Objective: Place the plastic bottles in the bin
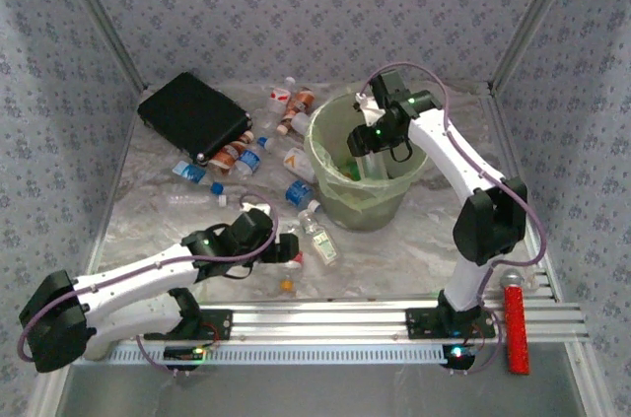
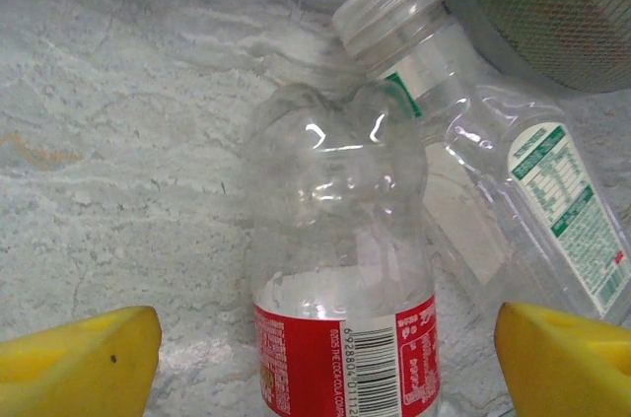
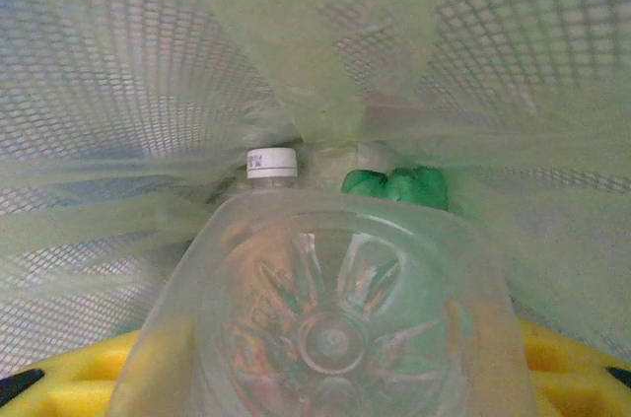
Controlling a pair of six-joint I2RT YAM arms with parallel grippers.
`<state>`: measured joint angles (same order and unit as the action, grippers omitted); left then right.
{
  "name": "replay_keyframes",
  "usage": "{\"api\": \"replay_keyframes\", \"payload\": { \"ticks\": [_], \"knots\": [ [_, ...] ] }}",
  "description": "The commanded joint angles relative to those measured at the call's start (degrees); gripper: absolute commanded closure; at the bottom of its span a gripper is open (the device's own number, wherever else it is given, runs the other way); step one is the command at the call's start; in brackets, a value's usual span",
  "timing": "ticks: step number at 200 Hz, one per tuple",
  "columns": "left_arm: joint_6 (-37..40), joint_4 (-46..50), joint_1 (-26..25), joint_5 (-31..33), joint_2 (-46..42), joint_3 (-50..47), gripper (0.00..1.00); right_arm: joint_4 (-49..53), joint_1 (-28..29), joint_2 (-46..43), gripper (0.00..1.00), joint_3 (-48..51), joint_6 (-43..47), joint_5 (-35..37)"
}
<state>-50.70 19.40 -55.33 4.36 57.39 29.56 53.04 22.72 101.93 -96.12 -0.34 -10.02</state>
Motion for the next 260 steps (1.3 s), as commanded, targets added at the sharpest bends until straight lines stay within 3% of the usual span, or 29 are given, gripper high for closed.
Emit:
{"api": "replay_keyframes", "payload": {
  "ticks": [1,39,75,203,260],
  "knots": [
    [-1.4,-1.3,-0.8,1.0,1.2,-0.6,0.13,-2.2,-0.2,1.3,0.47,1.1,0.9,-2.2],
    [-1.7,-2.0,-1.1,0.8,3.0,-1.0,0.13,-2.5,-0.3,1.6,0.31,1.5,0.7,-2.1],
    [-2.3,-2.9,-1.5,-0.6,3.9,-1.6,0.13,-1.0,0.1,0.3,0.25,0.7,0.7,-1.6],
    [-4.1,-1.1,-4.7,-2.5,7.7,-2.4,0.1,6.2,2.3,-13.4,0.21,-6.5,1.0,1.9],
    [-3.5,-0.5,-4.8,-1.9,10.8,-1.2,0.21,-0.3,-0.4,-20.1,0.22,-3.4,-1.8,-2.4]
  ]
}}
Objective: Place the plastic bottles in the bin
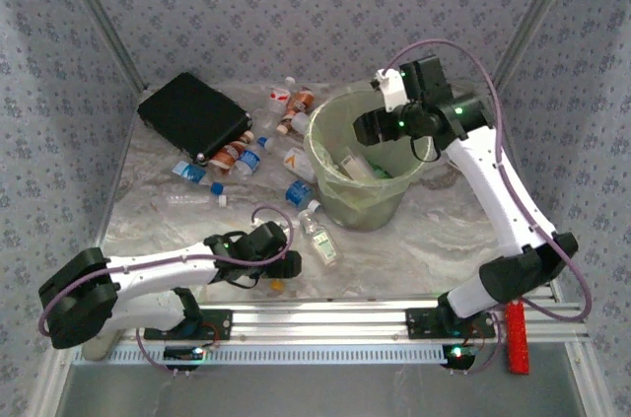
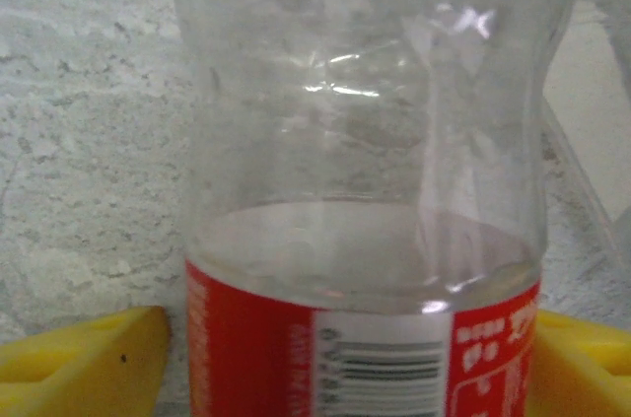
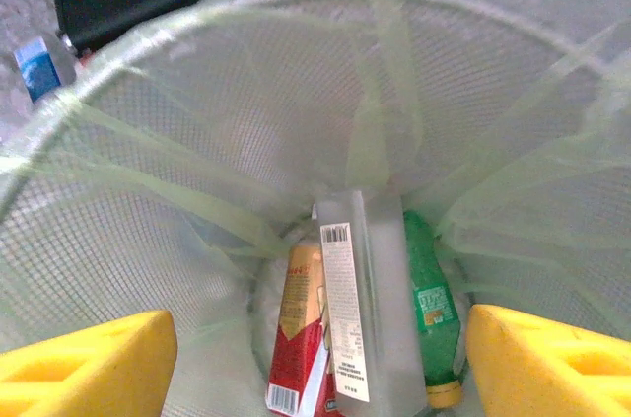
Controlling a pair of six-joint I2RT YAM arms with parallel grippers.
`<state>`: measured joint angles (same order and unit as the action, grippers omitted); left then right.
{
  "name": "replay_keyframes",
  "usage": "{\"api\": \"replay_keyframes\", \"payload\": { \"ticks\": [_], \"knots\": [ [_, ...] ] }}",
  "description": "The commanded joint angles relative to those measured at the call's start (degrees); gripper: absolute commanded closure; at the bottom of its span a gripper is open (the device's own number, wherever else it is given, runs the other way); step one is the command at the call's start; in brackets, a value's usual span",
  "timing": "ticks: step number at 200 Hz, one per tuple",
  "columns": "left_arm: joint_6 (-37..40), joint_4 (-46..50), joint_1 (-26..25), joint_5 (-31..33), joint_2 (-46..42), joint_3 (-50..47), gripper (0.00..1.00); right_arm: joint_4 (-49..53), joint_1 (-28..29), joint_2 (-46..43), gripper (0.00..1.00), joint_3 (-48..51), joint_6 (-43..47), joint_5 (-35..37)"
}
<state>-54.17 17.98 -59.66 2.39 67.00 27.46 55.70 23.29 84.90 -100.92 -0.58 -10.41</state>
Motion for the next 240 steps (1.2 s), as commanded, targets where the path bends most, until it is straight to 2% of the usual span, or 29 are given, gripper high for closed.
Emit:
{"api": "replay_keyframes", "payload": {
  "ticks": [1,49,64,103,118,142,202,240],
  "knots": [
    [-0.1,0.9,-0.5,0.0,1.2,0.9,0.21,-3.1,-1.0,-3.1,0.22,1.5,-1.5,-2.0],
    [0.6,1.7,-0.5,1.2,1.1,1.6,0.38,-7.2,-1.4,-6.7,0.21,5.4,-1.1,-1.7],
    [1.2,2.2,-0.5,1.9,0.6,2.1,0.4,-7.4,-1.3,-6.9,0.21,5.5,-1.1,-1.7],
    [6.4,6.6,-0.1,9.1,-3.0,6.7,0.45,-7.7,-1.0,-7.2,0.21,5.3,-2.2,-3.6],
    [9.0,7.1,1.9,10.9,-5.2,8.6,0.48,-7.5,-0.9,-7.3,0.21,4.6,-2.9,-5.7],
    [13.6,6.9,7.3,9.9,-9.5,10.7,0.54,-7.7,-0.2,-7.1,0.21,3.6,-3.7,-10.3],
    [23.0,-10.7,22.0,-5.6,-14.9,15.3,0.69,-8.8,5.5,-2.9,0.18,-1.4,-6.3,-15.5],
    [23.9,-19.6,25.5,-16.3,-10.9,20.4,0.79,-9.5,10.5,3.3,0.14,-7.4,-7.4,-18.4]
  ]
}}
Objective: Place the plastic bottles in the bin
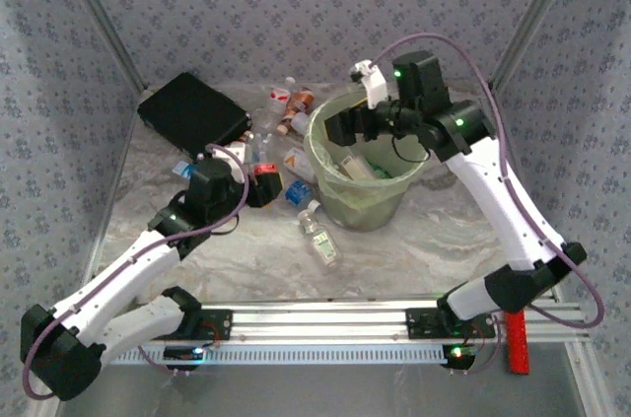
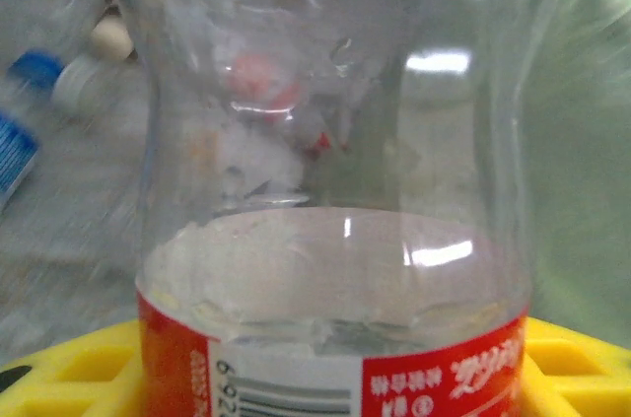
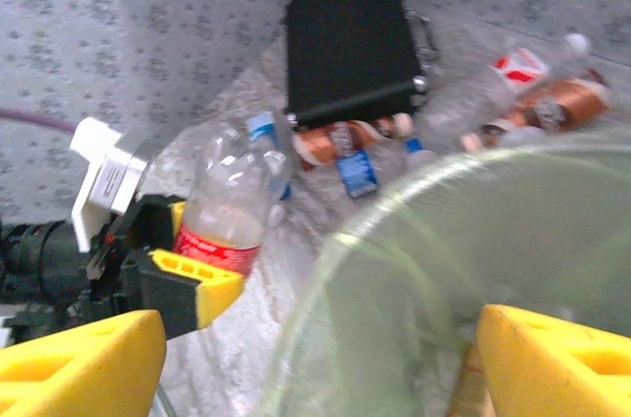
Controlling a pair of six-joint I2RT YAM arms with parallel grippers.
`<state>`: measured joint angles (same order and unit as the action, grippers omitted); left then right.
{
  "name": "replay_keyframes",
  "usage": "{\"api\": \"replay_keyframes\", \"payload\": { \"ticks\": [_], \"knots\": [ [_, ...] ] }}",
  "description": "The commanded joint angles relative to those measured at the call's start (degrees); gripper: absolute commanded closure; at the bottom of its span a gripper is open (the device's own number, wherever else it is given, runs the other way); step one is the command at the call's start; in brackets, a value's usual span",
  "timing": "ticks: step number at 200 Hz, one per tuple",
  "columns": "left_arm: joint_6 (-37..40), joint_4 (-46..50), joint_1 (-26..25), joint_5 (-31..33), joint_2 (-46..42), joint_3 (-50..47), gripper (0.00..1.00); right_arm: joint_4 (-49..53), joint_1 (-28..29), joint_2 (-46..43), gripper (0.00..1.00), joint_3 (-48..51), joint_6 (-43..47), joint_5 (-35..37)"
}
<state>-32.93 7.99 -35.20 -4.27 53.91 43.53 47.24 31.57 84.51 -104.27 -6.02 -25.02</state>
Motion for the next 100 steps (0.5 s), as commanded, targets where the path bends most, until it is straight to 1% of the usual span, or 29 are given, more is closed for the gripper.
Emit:
{"api": "replay_keyframes", "payload": {
  "ticks": [1,26,45,61,100],
  "knots": [
    [2.6,-9.7,1.1,-9.8,2.3,4.5,0.8,-1.1,2.3,4.0,0.13,-4.3,-1.9,-3.9],
    [1.0,-16.0,1.4,-14.3,5.9,6.9,0.84,-0.8,4.2,8.5,0.08,-8.5,-2.4,-6.0],
    [-1.7,-21.6,1.4,-17.6,8.9,8.3,0.88,-1.2,4.8,11.1,0.06,-10.5,-2.6,-8.1],
    [-4.3,-26.5,1.3,-20.5,11.1,9.2,0.88,-2.1,4.7,12.6,0.05,-11.1,-2.9,-8.9],
    [-4.8,-28.2,0.7,-21.2,13.3,11.6,0.89,-3.6,3.6,14.9,0.06,-11.6,-4.0,-9.4]
  ]
}}
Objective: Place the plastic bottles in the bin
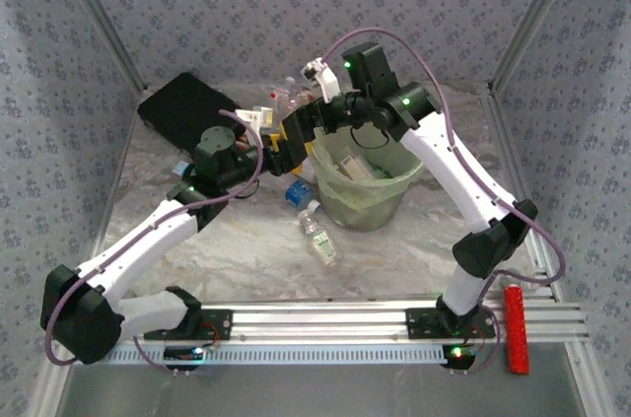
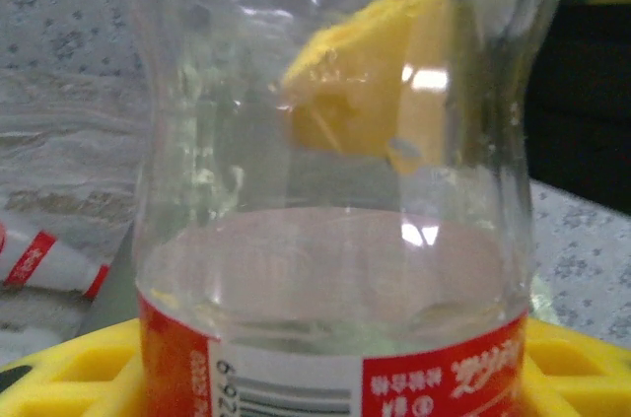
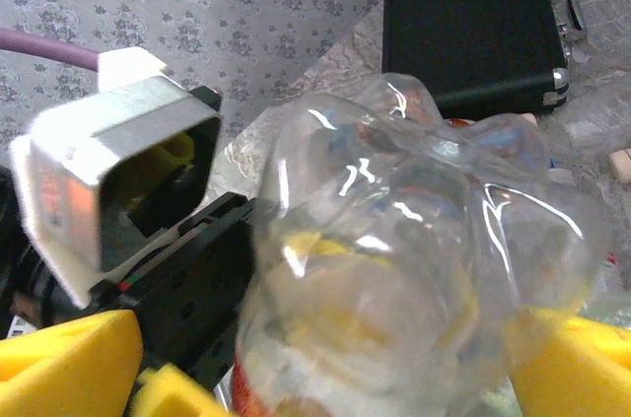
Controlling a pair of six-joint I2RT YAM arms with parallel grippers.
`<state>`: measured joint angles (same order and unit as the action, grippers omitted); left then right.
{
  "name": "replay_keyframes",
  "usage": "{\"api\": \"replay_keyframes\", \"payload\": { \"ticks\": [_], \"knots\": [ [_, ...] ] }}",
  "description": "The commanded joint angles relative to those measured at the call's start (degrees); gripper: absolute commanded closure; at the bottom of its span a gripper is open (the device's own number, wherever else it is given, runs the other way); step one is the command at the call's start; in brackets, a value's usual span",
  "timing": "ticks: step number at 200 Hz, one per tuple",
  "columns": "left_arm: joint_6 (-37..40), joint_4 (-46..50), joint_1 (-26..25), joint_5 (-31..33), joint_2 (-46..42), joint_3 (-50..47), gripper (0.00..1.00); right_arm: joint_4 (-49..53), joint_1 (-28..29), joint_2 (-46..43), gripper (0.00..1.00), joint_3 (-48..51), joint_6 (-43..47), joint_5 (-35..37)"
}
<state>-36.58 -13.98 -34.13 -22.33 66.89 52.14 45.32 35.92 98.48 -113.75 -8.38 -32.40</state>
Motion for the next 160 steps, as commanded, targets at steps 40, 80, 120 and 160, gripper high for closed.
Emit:
{"api": "replay_keyframes", "payload": {
  "ticks": [40,80,120,160],
  "knots": [
    [-1.3,-6.7,-1.0,-2.8,2.1,3.5,0.89,-4.7,-1.9,1.1,0.23,-0.8,-4.7,-4.3],
    [-0.8,-6.6,-1.1,-2.0,2.5,4.1,0.83,-5.6,-2.6,0.2,0.37,0.6,-5.0,-4.0],
    [0.7,-4.7,-1.6,-0.8,1.8,3.8,0.36,-5.9,-2.9,0.4,0.41,-0.2,-4.6,-4.0],
    [3.5,1.4,-1.8,0.9,-1.3,1.9,0.01,-1.4,-4.2,0.5,0.43,-5.3,-1.3,-1.7]
  ]
}}
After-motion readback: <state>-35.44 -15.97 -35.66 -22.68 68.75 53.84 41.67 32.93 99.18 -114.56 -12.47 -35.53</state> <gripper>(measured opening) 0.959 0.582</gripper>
